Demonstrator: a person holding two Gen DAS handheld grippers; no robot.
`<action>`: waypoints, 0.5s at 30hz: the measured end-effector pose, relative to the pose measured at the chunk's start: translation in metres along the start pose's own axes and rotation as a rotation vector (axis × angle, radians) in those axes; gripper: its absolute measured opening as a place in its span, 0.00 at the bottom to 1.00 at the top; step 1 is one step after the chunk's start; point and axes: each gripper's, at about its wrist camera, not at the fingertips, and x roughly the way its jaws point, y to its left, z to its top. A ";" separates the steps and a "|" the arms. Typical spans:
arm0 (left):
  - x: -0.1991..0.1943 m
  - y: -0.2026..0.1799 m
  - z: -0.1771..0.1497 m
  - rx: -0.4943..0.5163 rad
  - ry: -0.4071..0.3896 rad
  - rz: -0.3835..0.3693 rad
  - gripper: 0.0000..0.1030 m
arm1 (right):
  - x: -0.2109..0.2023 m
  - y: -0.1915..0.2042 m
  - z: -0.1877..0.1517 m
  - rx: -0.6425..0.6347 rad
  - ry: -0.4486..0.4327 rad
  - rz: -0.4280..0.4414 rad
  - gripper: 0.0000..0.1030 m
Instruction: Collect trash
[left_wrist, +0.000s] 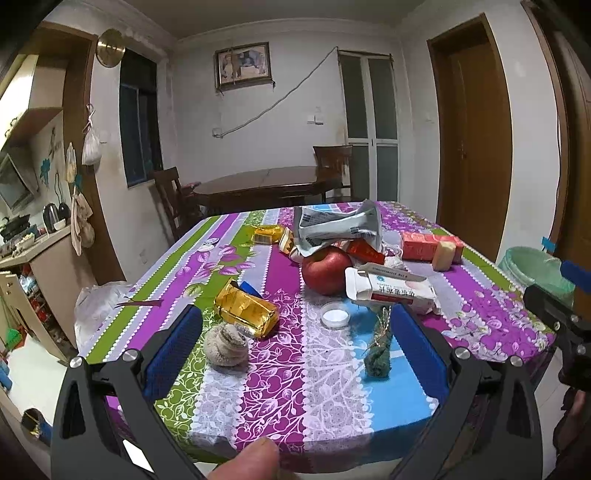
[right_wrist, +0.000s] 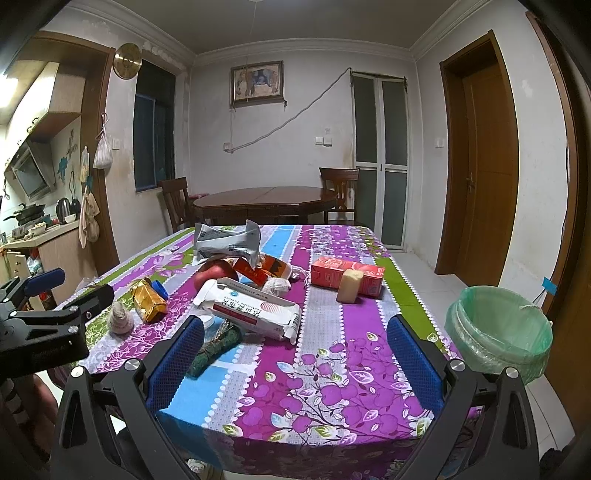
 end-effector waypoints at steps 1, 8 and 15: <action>0.001 0.000 -0.001 0.001 0.004 -0.001 0.95 | 0.000 0.000 0.000 0.000 0.000 0.000 0.96; 0.004 -0.001 -0.004 0.005 0.014 0.003 0.95 | -0.001 0.001 0.001 -0.003 0.005 0.000 0.96; 0.014 0.006 -0.008 -0.012 0.064 -0.008 0.95 | 0.001 0.002 0.001 -0.009 0.013 0.006 0.96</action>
